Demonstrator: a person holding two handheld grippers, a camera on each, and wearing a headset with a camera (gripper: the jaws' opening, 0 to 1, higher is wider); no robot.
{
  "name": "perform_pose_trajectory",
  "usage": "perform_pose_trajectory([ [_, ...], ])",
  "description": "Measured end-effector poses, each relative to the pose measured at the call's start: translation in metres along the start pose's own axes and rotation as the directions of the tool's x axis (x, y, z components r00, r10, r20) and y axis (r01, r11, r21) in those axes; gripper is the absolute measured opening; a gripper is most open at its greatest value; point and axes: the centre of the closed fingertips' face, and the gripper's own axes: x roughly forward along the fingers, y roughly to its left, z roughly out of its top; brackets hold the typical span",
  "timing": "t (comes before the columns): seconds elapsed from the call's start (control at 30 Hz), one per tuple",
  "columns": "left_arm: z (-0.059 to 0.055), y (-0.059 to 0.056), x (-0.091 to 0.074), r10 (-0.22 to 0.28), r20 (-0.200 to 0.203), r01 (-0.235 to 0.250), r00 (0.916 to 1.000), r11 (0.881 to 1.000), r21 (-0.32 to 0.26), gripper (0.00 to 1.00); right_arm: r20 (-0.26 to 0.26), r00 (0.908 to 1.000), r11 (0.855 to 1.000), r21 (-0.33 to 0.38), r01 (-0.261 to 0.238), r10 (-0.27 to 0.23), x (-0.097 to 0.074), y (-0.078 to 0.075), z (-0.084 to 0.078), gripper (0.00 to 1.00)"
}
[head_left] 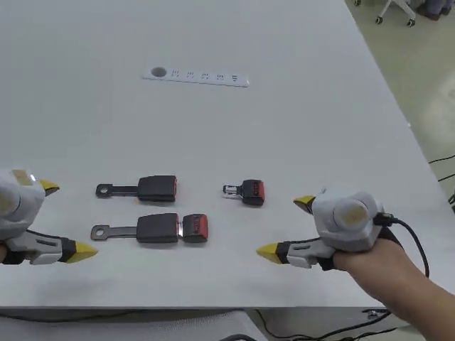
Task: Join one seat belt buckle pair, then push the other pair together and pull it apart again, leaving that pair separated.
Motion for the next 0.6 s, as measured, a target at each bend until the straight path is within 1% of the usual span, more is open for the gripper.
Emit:
perform_pose_trajectory([
  [0.1,-0.003,-0.004,-0.003,0.002,0.004,-0.002,1.0,1.0,-0.028,0.91,0.013,0.9999,1.0,0.024,-0.005,0.005,-0.003,0.005,0.002,0.87],
  [0.13,-0.003,-0.004,-0.005,0.006,0.008,-0.005,0.9999,0.999,-0.044,0.92,0.013,0.9999,1.0,0.026,-0.006,0.006,-0.002,0.006,0.001,0.9],
  [0.2,0.0,-0.005,-0.008,0.019,0.025,-0.017,0.9995,0.997,-0.07,0.93,0.019,0.9998,1.0,0.025,-0.007,0.007,-0.003,0.009,0.002,0.91],
  [0.23,-0.002,-0.005,-0.009,0.022,0.032,-0.019,0.9993,0.996,-0.082,0.94,0.023,0.9997,1.0,0.026,-0.006,0.006,-0.003,0.009,0.003,0.92],
  [0.27,-0.002,-0.005,-0.009,0.022,0.039,-0.018,0.999,0.995,-0.095,0.96,0.029,0.9996,1.0,0.03,-0.007,0.006,-0.003,0.009,0.002,0.94],
  [0.3,0.002,-0.009,-0.01,0.017,0.05,-0.012,0.9986,0.994,-0.108,0.98,0.044,0.999,0.999,0.037,-0.008,0.007,-0.002,0.01,0.004,0.96],
  [0.33,0.003,-0.01,-0.011,0.016,0.054,-0.01,0.9984,0.994,-0.113,1.0,0.055,0.9985,0.999,0.041,-0.007,0.005,-0.003,0.013,0.008,0.97],
  [0.37,0.001,-0.009,-0.013,0.017,0.055,-0.011,0.9983,0.994,-0.111,1.0,0.063,0.9979,0.999,0.043,-0.012,0.01,-0.002,0.016,0.01,0.99],
  [0.43,-0.002,-0.006,-0.014,0.024,0.061,-0.017,0.9979,0.993,-0.115,1.0,0.069,0.9975,0.999,0.039,-0.02,0.017,0.0,0.022,0.013,0.99],
  [0.47,-0.003,-0.005,-0.015,0.027,0.064,-0.019,0.9976,0.993,-0.121,1.0,0.074,0.9972,0.999,0.038,-0.019,0.016,0.003,0.02,0.011,0.99],
  [0.53,-0.004,-0.005,-0.016,0.034,0.066,-0.025,0.9972,0.99,-0.142,1.0,0.078,0.9968,0.999,0.042,-0.02,0.017,0.006,0.021,0.011,0.99],
  [0.6,-0.001,-0.007,-0.019,0.041,0.09,-0.026,0.9951,0.986,-0.163,1.0,0.077,0.997,0.999,0.048,-0.017,0.013,0.006,0.023,0.012,0.99],
])
